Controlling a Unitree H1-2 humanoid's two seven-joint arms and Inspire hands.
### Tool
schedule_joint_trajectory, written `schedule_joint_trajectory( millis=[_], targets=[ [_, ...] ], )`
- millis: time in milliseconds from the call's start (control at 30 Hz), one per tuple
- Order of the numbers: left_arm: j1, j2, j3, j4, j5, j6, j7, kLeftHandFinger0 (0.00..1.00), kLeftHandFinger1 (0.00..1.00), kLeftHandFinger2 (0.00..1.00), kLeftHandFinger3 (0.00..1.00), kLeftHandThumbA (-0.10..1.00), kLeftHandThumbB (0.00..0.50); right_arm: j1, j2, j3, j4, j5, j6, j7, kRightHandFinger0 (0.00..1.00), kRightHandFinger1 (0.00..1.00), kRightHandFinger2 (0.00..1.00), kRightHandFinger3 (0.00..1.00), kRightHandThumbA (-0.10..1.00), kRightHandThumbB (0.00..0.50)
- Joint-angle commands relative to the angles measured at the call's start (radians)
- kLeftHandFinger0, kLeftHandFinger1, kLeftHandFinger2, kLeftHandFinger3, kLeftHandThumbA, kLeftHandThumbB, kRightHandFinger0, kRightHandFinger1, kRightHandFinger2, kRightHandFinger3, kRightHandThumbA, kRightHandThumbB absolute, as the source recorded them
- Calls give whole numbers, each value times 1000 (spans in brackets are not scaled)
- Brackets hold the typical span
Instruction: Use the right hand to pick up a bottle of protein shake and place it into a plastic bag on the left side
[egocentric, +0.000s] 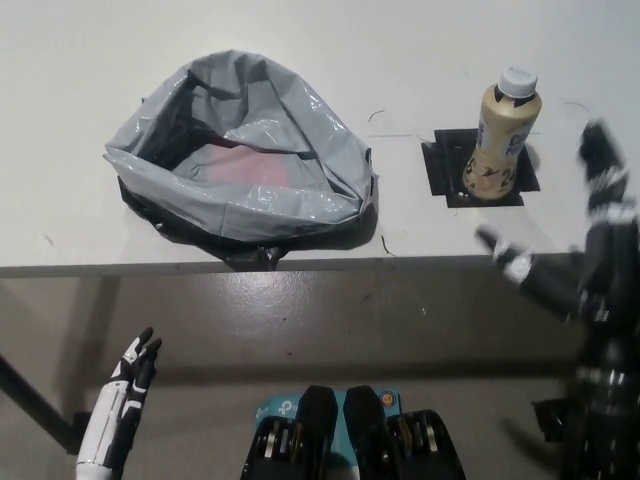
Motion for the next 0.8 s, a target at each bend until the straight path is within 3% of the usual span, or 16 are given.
schedule_joint_trajectory(
  millis=[0,200,433,600,767],
  targets=[
    [-5,9,12,-37,2,-43,10,1000,1000,1000,1000,1000,178,-103,-13,-35,55,5,79,-30,1000,1000,1000,1000,1000,351],
    [-7,5,12,-29,-9,-56,7,1000,1000,1000,1000,1000,169,-251,-42,-74,280,33,77,-48,1000,1000,1000,1000,1000,394],
    [-7,5,9,-42,-2,-36,5,1000,1000,1000,1000,1000,203,-373,-62,-102,448,66,122,-56,1000,1000,1000,1000,1000,352],
    [-2,12,6,-35,-18,-54,-10,1000,1000,1000,1000,1000,188,-450,-78,-122,541,92,157,-64,1000,1000,1000,1000,1000,426],
    [-4,14,3,-32,-31,-59,-20,1000,1000,1000,1000,1000,168,-487,-94,-130,591,93,173,-76,1000,1000,1000,1000,1000,448]
  ],
)
